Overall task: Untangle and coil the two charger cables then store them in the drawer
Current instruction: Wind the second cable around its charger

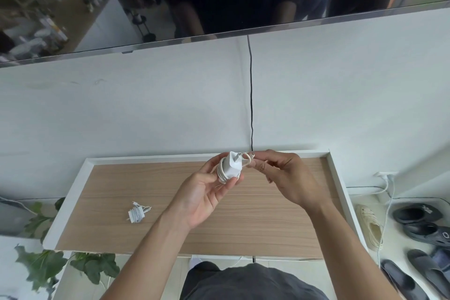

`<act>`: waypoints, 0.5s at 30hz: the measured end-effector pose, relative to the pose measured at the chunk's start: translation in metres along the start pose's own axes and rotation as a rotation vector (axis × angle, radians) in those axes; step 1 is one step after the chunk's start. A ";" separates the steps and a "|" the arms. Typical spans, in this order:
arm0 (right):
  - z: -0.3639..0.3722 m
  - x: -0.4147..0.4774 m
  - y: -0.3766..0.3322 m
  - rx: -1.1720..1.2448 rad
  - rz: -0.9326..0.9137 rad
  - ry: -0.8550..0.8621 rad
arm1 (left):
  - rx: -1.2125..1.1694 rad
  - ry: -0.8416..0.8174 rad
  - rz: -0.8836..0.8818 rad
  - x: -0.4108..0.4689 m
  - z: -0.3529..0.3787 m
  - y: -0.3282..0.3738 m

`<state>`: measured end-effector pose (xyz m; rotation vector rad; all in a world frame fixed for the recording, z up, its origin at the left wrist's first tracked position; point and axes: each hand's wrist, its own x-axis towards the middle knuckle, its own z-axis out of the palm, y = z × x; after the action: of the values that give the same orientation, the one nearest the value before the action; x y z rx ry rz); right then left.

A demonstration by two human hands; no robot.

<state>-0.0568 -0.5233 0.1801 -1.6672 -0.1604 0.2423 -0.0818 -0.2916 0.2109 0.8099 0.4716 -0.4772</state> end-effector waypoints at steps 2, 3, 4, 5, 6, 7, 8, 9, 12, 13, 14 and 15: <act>0.000 0.000 0.003 -0.038 0.016 0.024 | 0.005 0.011 -0.020 0.000 0.000 0.000; 0.000 0.000 0.003 -0.048 0.011 0.032 | 0.011 0.021 -0.025 0.001 0.000 0.000; 0.000 -0.001 0.003 -0.064 -0.009 0.033 | 0.018 0.034 -0.027 0.002 -0.001 0.000; -0.001 0.000 0.003 -0.094 -0.040 0.028 | 0.026 0.047 -0.028 0.003 -0.001 0.000; -0.001 0.000 0.003 -0.139 -0.077 0.019 | 0.033 0.062 -0.028 0.004 -0.002 -0.001; -0.001 0.001 0.003 -0.187 -0.108 0.011 | 0.034 0.075 -0.029 0.005 -0.002 -0.001; -0.001 0.002 0.003 -0.229 -0.126 0.006 | 0.032 0.087 -0.031 0.006 -0.002 -0.002; 0.000 0.003 0.003 -0.261 -0.135 0.001 | 0.030 0.097 -0.032 0.007 -0.003 -0.003; 0.003 0.004 0.005 -0.305 -0.153 -0.036 | 0.023 0.125 -0.027 0.010 -0.003 -0.004; 0.003 0.004 0.005 -0.302 -0.141 -0.051 | 0.018 0.134 -0.022 0.011 -0.002 -0.004; 0.003 0.002 0.004 -0.286 -0.117 -0.069 | 0.011 0.146 -0.016 0.012 -0.002 -0.004; 0.002 0.001 0.003 -0.265 -0.084 -0.091 | 0.006 0.160 -0.007 0.013 -0.003 -0.004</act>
<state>-0.0569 -0.5211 0.1770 -1.9080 -0.3428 0.2412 -0.0739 -0.2949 0.1996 0.8556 0.6215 -0.4225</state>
